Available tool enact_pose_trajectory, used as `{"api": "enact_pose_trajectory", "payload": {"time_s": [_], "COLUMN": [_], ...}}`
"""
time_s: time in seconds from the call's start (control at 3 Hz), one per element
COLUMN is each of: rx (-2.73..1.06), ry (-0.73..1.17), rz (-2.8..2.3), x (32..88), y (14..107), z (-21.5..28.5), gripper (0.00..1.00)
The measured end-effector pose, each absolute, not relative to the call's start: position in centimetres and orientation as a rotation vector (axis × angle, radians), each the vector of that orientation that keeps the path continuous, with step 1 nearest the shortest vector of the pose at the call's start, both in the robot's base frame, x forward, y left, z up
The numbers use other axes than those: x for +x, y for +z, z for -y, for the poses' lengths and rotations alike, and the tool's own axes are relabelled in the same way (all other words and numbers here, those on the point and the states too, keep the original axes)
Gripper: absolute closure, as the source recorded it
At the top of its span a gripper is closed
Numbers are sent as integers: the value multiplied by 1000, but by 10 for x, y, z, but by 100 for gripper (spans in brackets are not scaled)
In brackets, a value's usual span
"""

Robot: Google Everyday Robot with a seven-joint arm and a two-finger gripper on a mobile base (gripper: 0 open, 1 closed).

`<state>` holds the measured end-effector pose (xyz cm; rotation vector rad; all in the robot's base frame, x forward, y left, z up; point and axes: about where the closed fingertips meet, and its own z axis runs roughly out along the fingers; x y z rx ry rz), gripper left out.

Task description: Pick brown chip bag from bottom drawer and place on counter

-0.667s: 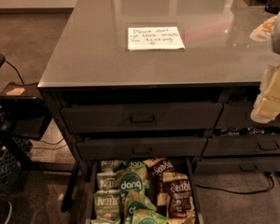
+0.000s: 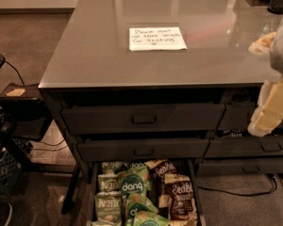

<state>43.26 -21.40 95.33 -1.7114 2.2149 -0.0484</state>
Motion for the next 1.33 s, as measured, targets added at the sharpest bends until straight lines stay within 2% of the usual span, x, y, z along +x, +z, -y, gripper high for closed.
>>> {"api": "enact_pose_trajectory", "payload": {"time_s": [0.33, 1.33], "rx": [-1695, -1605], "ry": [34, 318], "rz": [-2184, -2238], "x": [422, 400], "y": [905, 673], "z": [207, 189], "gripper": [0, 0]}}
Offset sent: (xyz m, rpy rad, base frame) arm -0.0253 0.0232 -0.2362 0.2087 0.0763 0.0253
